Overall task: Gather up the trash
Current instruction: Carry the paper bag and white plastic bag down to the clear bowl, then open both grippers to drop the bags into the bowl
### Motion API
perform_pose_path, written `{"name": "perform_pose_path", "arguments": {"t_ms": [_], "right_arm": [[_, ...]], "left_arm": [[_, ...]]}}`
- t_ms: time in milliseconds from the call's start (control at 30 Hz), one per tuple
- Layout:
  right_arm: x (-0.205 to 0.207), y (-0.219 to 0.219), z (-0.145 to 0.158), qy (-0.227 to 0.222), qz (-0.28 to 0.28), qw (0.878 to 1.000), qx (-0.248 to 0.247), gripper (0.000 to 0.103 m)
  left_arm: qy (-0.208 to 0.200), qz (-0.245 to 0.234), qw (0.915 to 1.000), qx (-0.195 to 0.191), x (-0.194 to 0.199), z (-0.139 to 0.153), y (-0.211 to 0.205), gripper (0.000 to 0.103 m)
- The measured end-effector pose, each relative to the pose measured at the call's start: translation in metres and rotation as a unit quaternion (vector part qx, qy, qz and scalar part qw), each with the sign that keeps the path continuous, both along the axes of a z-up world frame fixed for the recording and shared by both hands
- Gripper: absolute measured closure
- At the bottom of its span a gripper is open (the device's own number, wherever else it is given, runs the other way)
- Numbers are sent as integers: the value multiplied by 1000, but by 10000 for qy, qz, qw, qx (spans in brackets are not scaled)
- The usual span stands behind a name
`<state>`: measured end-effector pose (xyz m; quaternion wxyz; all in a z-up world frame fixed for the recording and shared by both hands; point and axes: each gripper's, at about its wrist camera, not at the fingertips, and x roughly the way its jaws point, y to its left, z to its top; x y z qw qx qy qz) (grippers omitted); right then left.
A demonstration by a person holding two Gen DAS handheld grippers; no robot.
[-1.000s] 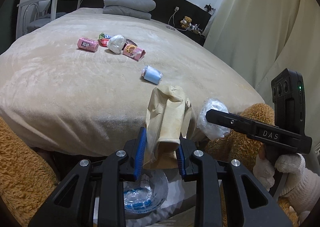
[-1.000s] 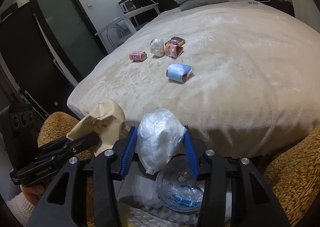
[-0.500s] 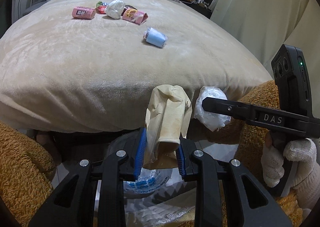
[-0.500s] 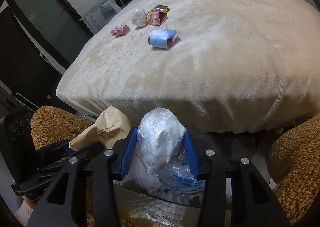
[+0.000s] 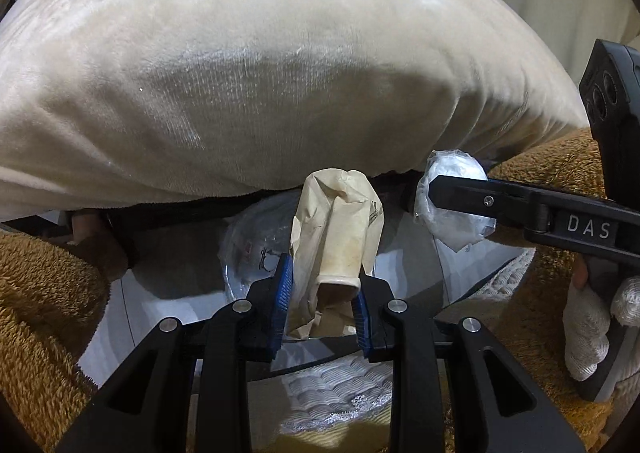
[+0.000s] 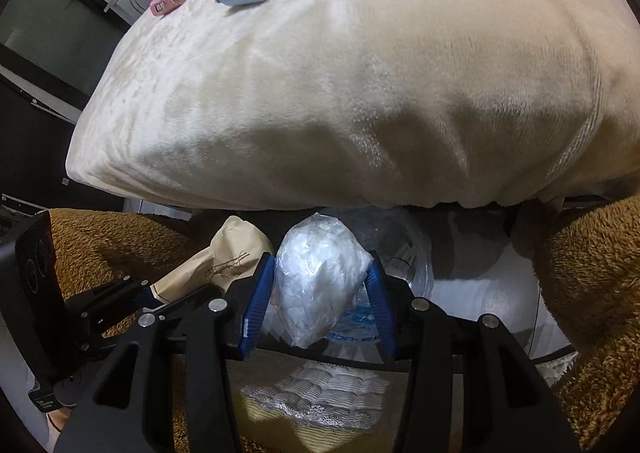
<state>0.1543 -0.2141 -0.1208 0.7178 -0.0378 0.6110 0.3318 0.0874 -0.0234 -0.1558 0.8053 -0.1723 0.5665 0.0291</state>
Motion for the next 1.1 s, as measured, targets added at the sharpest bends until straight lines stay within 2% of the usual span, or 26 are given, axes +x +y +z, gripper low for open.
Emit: {"name": "perform_pose_path", "arguments": {"t_ms": [167, 500, 700, 733, 767, 800, 1100], "right_arm": [[6, 5, -14, 260, -46, 9995, -165, 57], [6, 15, -37, 522, -67, 9972, -538, 56], [8, 12, -37, 523, -131, 9972, -518, 55], [9, 11, -36, 522, -147, 9972, -507, 54], [10, 10, -36, 532, -170, 9972, -487, 51], [12, 7, -35, 545, -199, 9972, -474, 48], [11, 5, -31, 548, -290, 9975, -342, 48]], "left_arm": [[372, 31, 9993, -23, 7, -17, 2, 76], [790, 5, 9968, -86, 17, -35, 4, 76], [787, 2, 9968, -108, 17, -33, 1, 73], [781, 6, 9969, -101, 17, -34, 1, 67], [787, 37, 9969, -63, 17, -33, 2, 55], [786, 65, 9969, -29, 17, -31, 2, 52], [613, 121, 9979, -143, 13, -22, 5, 52]]}}
